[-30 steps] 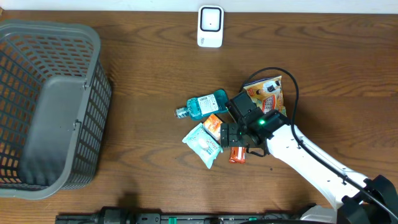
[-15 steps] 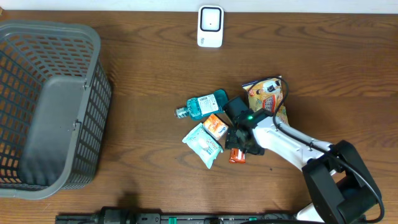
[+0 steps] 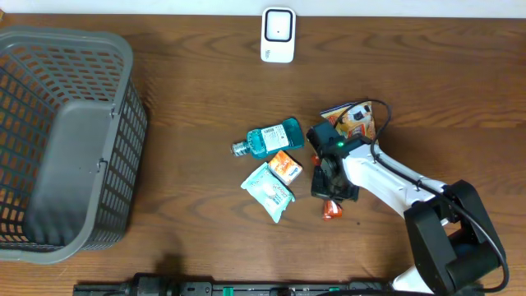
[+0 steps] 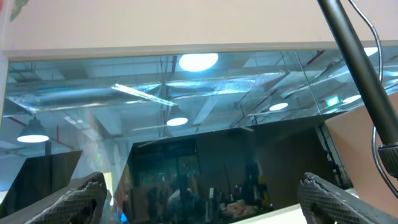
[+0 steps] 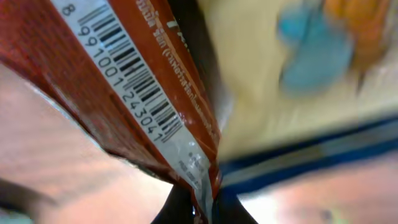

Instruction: Scan the item barcode

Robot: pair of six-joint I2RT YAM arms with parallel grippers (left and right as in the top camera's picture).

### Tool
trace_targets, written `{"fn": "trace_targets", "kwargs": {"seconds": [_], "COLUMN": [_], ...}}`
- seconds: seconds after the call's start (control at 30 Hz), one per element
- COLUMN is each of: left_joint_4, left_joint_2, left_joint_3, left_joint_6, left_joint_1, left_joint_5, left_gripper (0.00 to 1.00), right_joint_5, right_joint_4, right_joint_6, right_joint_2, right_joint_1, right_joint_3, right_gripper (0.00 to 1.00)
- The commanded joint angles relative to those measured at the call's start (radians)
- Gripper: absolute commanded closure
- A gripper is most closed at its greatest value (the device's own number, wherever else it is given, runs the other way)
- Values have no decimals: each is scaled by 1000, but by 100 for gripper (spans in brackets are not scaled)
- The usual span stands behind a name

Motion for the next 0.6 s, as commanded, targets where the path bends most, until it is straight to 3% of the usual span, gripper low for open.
{"fn": "trace_targets", "kwargs": {"seconds": [0.0,0.2,0.3,0.4,0.57], "left_joint_4": [3,3,3,3,3], "left_joint_2": [-12,-12,-12,-12,-12], "left_joint_3": [-4,-4,-4,-4,-4], "left_joint_6": [-5,-5,-5,-5,-5], "left_joint_1": [3,3,3,3,3], "left_joint_5": [10,10,10,10,10], "left_gripper": [2,2,2,2,2], "right_joint_5": [41,166,344,497,537], "right_joint_4": [-81,-134,-92,-35,-76], "right_joint_6": [-58,-241,-298,-303,-240], "right_joint_2": [-96,-241,-267,-259,-214], "right_joint_1": [-6,-6,-6,-6,-7], "right_joint_3": [84,130,130,122,120], "right_gripper": [99,99,99,99,99]}}
